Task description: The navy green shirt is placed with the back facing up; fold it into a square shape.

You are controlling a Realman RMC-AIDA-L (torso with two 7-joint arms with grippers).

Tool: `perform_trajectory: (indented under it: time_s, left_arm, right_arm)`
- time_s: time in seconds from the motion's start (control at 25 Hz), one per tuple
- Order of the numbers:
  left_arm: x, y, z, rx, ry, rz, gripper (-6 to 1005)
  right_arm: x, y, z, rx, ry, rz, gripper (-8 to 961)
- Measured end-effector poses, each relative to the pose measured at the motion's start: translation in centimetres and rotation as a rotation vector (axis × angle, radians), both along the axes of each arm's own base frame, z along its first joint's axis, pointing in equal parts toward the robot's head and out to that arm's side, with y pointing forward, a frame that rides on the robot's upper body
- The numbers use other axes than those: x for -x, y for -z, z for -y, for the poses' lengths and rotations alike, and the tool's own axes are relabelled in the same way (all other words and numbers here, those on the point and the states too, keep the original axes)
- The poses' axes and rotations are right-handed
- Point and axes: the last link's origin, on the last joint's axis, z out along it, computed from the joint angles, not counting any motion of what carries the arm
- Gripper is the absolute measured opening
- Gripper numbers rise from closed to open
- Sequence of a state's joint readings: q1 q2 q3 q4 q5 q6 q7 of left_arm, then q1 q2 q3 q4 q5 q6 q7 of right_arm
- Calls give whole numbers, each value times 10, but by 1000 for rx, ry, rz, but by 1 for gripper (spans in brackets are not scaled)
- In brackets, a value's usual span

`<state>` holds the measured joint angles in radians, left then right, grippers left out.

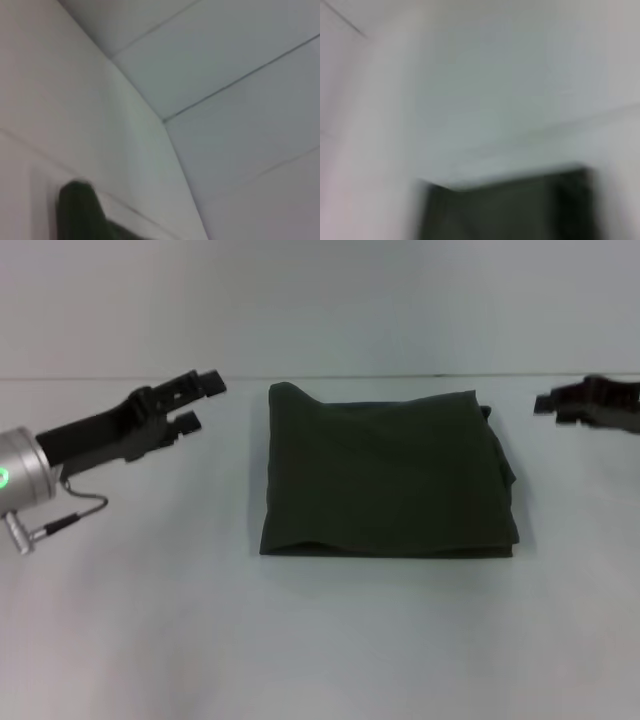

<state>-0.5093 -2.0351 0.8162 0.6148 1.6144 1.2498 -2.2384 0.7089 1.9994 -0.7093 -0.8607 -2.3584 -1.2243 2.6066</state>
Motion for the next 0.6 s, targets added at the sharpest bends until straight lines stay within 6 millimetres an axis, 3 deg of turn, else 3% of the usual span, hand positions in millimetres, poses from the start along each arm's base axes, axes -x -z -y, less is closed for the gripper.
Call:
perform_trajectory:
  time_s: [0.08,0.16,0.36,0.6]
  left_arm:
    - [3,3,8,58,-11,13,822]
    - [6,8,15,108,-28,34,819]
    - [3,34,23,228,-86,76,813]
    - [8,68,20,286,-209,46,805]
  right_arm:
    - [-8,-8,13,-59,-85,-180,397]
    - [-29,-12,29,-128,-120,-318,403]
    - [-72,-29,58,-289,-78,-448,417]
    - [-81,-38,63,-353,-60,-450,680]
